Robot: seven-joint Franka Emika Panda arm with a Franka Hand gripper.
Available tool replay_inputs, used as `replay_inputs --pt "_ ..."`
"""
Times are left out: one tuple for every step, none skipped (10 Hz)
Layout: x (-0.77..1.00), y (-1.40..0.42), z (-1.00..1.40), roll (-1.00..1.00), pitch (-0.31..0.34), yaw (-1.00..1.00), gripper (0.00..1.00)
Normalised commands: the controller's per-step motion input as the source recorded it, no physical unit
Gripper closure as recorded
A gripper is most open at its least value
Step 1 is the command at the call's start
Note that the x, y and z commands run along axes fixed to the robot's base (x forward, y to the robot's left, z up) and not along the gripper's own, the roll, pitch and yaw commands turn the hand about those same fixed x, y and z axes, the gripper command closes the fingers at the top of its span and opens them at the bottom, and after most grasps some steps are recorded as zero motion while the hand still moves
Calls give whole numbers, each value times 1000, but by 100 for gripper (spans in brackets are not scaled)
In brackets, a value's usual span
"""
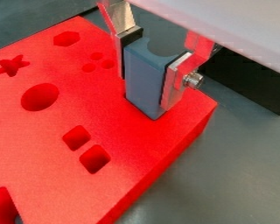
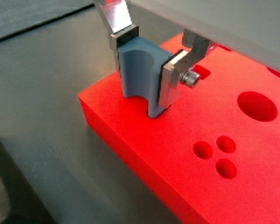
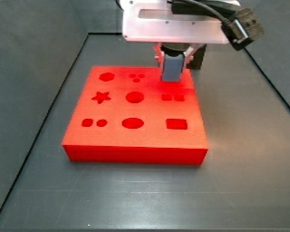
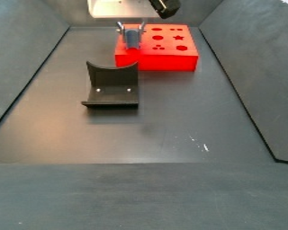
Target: Insert the arch object.
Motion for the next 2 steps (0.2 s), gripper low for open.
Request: replay_inputs --pt "-226 0 -131 44 0 -109 100" --pt "0 0 0 0 0 0 100"
